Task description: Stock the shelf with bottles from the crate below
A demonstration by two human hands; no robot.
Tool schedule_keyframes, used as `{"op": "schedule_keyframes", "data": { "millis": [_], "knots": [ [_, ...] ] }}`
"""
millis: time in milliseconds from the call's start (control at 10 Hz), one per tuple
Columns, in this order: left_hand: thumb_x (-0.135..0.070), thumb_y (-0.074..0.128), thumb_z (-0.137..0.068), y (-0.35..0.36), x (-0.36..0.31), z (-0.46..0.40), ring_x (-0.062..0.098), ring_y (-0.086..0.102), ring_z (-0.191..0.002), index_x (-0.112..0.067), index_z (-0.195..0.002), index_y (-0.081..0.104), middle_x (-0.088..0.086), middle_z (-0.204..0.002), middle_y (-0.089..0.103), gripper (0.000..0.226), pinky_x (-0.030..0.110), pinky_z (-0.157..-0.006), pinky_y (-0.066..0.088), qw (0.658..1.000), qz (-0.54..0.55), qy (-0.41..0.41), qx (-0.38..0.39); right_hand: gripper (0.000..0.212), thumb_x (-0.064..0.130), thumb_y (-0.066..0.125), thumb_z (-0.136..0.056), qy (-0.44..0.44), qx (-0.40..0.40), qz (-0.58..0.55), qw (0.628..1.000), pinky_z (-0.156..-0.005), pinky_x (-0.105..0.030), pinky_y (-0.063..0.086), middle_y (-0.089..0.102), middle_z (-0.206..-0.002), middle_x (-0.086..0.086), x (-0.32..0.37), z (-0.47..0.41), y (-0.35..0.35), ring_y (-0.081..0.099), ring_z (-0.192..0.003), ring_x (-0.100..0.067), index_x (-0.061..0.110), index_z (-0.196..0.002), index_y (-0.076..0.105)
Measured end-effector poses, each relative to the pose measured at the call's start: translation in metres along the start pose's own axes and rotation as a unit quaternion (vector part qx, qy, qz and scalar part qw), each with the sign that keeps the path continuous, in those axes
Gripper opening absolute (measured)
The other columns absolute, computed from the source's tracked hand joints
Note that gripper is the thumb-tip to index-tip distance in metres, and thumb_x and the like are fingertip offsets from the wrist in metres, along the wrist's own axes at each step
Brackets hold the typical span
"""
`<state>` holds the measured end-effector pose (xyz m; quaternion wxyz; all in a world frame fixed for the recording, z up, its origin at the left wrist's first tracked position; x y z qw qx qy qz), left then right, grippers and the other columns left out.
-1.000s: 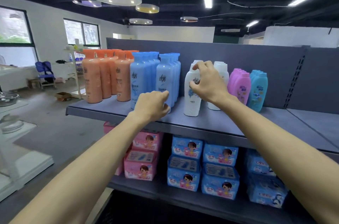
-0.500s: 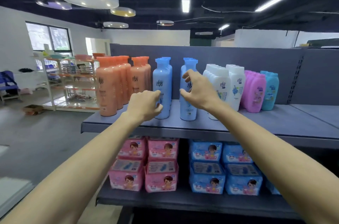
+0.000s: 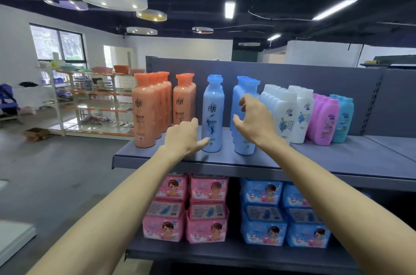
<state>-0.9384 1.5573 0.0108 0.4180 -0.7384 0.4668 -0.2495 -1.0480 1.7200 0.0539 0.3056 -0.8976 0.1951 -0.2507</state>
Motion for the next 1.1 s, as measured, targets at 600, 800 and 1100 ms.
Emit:
{"op": "schedule_keyframes", "data": {
  "millis": [600,800,1100],
  "knots": [
    [-0.059,0.067,-0.076,0.011,-0.029,-0.017,0.033,0.059,-0.088,-0.009,-0.098,0.051,0.011,-0.097,0.061,0.057,0.034,-0.068,0.043,0.989,0.108,-0.104,-0.005,0.05,0.049,0.068,-0.086,0.133,0.126,0.07,0.981,-0.074,-0.038,0.048,0.061,-0.104,-0.015,-0.046,0.006,0.009,0.059,-0.096,-0.037,0.006,-0.103,0.05],
    [-0.06,0.065,-0.078,0.01,-0.031,-0.016,0.033,0.059,-0.09,-0.008,-0.103,0.051,0.011,-0.1,0.061,0.059,0.033,-0.067,0.04,0.989,0.1,-0.105,0.007,0.049,0.051,0.069,-0.087,0.129,0.109,0.082,0.982,-0.07,-0.036,0.046,0.063,-0.101,-0.015,-0.043,0.007,0.011,0.061,-0.093,-0.036,0.007,-0.098,0.049],
    [-0.061,0.046,-0.088,-0.003,-0.019,0.003,0.026,0.05,-0.07,-0.014,-0.09,0.04,0.005,-0.087,0.061,0.047,0.032,-0.059,0.033,0.997,-0.077,0.007,-0.029,0.051,0.052,0.071,-0.084,0.128,0.129,0.071,0.981,-0.047,-0.03,0.028,0.044,-0.071,-0.001,-0.031,0.022,-0.015,0.047,-0.068,-0.024,0.013,-0.074,0.04]
  ]
}}
Point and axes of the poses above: each hand's wrist, its own z-axis away from the middle knuckle, its own y-axis out of the palm, x = y × z, the point moved 2 cm from there along -z, towards the middle knuckle
